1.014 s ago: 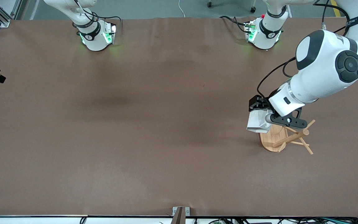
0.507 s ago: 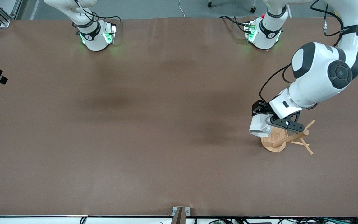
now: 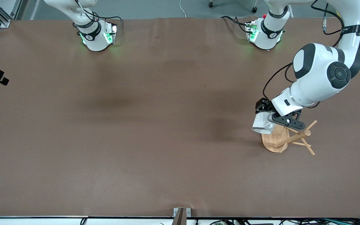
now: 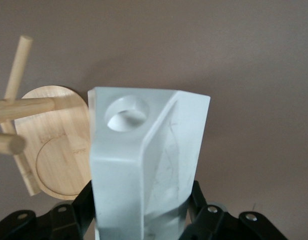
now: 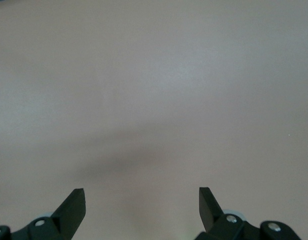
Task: Hang cup on rack
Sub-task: 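Lower the cup's hole onto a rack peg with the left gripper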
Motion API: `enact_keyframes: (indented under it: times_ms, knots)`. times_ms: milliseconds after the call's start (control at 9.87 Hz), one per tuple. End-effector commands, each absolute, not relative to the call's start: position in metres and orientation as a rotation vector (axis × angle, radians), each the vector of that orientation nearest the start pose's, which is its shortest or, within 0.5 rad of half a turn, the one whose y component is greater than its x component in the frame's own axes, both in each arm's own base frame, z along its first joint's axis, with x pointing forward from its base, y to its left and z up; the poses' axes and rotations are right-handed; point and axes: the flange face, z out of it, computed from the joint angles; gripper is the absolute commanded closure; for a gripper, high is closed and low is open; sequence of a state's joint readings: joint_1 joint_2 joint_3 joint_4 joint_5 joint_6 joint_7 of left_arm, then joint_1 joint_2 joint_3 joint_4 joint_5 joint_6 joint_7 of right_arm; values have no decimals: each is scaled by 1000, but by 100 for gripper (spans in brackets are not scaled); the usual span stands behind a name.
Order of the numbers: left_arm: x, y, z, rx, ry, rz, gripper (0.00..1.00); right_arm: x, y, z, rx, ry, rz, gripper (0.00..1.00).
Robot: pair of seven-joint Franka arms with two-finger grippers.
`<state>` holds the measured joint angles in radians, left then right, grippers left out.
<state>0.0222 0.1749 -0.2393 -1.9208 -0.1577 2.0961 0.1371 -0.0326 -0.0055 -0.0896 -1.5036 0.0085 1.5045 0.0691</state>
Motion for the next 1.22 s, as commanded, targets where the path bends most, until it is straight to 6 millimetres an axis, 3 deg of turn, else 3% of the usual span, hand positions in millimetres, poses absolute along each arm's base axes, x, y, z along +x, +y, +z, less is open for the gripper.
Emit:
enact_keyframes:
  times_ms: [0, 1115]
  knots:
    - [576, -118, 385, -3271, 482, 23, 100, 538, -67, 654, -3139, 286, -21, 0]
    - [592, -85, 384, -3274, 471, -71, 100, 538, -66, 655, -3140, 279, -19, 0]
